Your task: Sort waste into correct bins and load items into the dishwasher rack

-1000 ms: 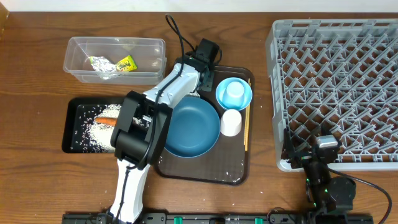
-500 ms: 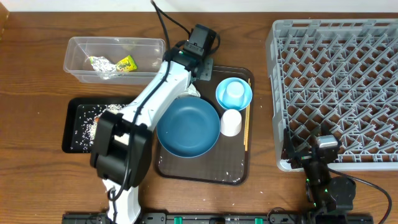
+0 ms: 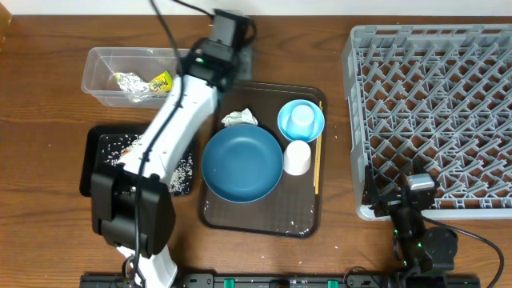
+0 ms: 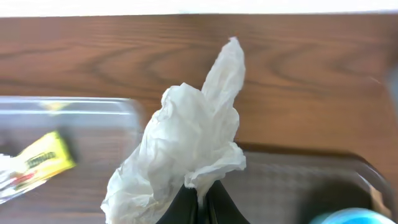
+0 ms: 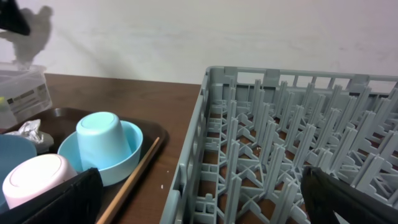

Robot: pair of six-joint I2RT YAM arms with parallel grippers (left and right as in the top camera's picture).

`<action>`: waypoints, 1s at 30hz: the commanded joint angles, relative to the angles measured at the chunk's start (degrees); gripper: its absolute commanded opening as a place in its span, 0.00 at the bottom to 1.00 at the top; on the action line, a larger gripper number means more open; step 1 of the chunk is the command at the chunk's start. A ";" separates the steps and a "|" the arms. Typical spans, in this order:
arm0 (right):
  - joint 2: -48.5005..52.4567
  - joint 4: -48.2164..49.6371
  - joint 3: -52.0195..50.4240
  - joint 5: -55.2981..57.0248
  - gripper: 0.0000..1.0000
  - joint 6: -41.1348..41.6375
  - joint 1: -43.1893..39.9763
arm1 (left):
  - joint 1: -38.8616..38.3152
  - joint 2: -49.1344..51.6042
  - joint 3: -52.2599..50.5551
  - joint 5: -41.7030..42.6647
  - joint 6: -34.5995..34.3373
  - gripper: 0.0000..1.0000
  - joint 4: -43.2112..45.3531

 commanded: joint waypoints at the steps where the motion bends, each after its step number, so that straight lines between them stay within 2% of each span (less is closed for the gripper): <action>1: 0.02 -0.22 -0.04 0.09 0.99 -0.66 -0.66 | 4.37 -0.42 -0.22 -5.03 -3.10 0.06 1.22; 5: 0.02 -0.22 -0.04 0.09 0.99 -0.66 -0.66 | 8.94 -0.13 -0.22 -4.98 -5.57 0.07 1.14; 7: 0.02 -0.22 -0.04 0.09 0.99 -0.66 -0.66 | 10.80 0.35 -0.22 -4.57 -8.00 0.15 0.57; 10: 0.02 -0.22 -0.04 0.09 0.99 -0.66 -0.66 | 12.66 1.07 -0.22 -2.47 -9.40 0.17 -1.36; 11: 0.02 -0.22 -0.04 0.09 0.99 -0.66 -0.66 | 13.11 1.33 -0.22 -2.01 -9.62 0.21 -2.03; 12: 0.02 -0.22 -0.04 0.09 0.99 -0.66 -0.66 | 13.35 1.44 -0.22 -1.99 -10.25 0.31 -2.69; 13: 0.02 -0.22 -0.04 0.09 0.99 -0.66 -0.66 | 13.44 1.57 -0.22 -1.97 -10.71 0.47 -3.30; 15: 0.02 -0.22 -0.04 0.09 0.99 -0.66 -0.66 | 13.46 1.60 -0.22 -1.95 -10.80 0.66 -4.20; 17: 0.02 -0.22 -0.04 0.09 0.99 -0.66 -0.66 | 13.14 1.57 -0.22 -1.97 -10.78 0.74 -4.96; 21: 0.02 -0.22 -0.04 0.09 0.99 -0.66 -0.66 | 11.61 1.25 -0.22 -1.68 -10.69 0.77 -6.60; 23: 0.02 -0.22 -0.04 0.09 0.99 -0.66 -0.66 | 10.16 1.01 -0.22 0.96 -9.03 0.77 -6.75; 26: 0.02 -0.22 -0.04 0.09 0.99 -0.66 -0.66 | 6.75 0.94 -0.22 9.16 -4.13 0.77 -8.04; 30: 0.02 -0.22 -0.04 0.09 0.99 -0.66 -0.66 | 1.38 1.38 -0.24 9.90 -4.13 0.76 -11.54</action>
